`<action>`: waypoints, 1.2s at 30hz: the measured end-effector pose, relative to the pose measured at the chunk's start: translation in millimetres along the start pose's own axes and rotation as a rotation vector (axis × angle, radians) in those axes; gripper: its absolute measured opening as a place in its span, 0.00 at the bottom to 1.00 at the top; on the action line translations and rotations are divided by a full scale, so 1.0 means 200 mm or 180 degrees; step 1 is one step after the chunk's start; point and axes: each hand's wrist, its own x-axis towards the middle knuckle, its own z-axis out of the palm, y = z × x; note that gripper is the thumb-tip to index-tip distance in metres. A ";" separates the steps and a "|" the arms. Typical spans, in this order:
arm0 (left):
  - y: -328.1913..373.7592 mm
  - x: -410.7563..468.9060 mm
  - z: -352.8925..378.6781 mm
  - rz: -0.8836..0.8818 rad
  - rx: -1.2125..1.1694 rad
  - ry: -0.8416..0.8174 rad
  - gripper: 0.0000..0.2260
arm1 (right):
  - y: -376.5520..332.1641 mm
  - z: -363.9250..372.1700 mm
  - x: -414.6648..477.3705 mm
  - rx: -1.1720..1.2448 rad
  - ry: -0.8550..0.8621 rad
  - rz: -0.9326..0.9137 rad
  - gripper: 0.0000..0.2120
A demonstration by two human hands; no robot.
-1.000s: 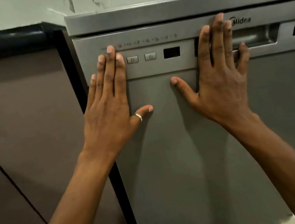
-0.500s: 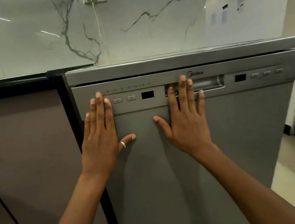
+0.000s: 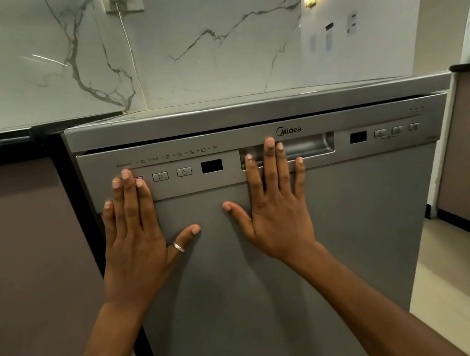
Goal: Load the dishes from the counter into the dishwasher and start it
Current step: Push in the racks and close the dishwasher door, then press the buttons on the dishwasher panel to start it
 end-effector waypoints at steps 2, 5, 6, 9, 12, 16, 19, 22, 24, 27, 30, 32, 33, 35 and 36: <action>0.01 0.00 0.03 -0.0032 0.0105 0.0095 0.50 | 0.00 0.01 0.00 -0.0018 0.0014 0.0013 0.41; 0.01 -0.01 0.05 -0.0009 0.0225 0.0190 0.50 | 0.00 0.01 -0.01 -0.0030 0.0005 0.0010 0.41; 0.00 -0.01 0.05 0.0000 0.0224 0.0203 0.51 | 0.00 0.00 -0.01 -0.0041 -0.0014 0.0012 0.41; 0.00 0.00 0.05 -0.0005 0.0192 0.0215 0.52 | -0.01 -0.01 -0.01 -0.0085 -0.0095 0.0039 0.41; 0.01 -0.02 0.04 -0.0114 0.0110 0.0211 0.52 | -0.01 -0.03 -0.01 -0.0159 -0.0211 0.0058 0.41; 0.03 -0.02 0.02 -0.0284 -0.0016 0.0121 0.52 | -0.04 -0.08 -0.01 -0.0213 -0.0376 0.0128 0.41; 0.06 -0.01 0.00 -0.0464 -0.0029 0.0051 0.53 | -0.07 -0.12 -0.02 -0.0141 -0.0465 0.0250 0.40; 0.07 -0.01 -0.02 -0.0535 -0.0049 -0.0014 0.55 | -0.10 -0.17 -0.01 0.0013 -0.0646 0.0373 0.40; 0.08 -0.02 -0.01 -0.0548 -0.0040 -0.0041 0.55 | -0.15 -0.21 -0.01 0.0132 -0.0722 0.0521 0.40; 0.08 -0.02 -0.01 -0.0657 -0.0079 -0.0112 0.56 | -0.30 -0.29 -0.03 0.0208 -0.0387 0.0427 0.36; 0.10 -0.04 -0.03 -0.0763 -0.0076 -0.0163 0.44 | -0.48 -0.34 -0.03 0.0416 -0.0272 -0.0118 0.33; 0.09 -0.05 -0.01 -0.0754 -0.0030 -0.0070 0.32 | -0.58 -0.35 -0.01 0.0536 -0.0375 -0.0302 0.33; 0.06 -0.07 0.00 -0.0651 -0.0025 0.0014 0.28 | -0.62 -0.34 0.01 0.0582 -0.0436 -0.0331 0.33; 0.01 -0.07 0.03 -0.0518 -0.0300 0.0045 0.32 | -0.69 -0.33 0.03 0.0543 -0.0514 -0.0369 0.33; 0.00 -0.07 0.04 -0.0528 -0.0410 0.0002 0.37 | -0.71 -0.32 0.03 0.0474 -0.0526 -0.0386 0.33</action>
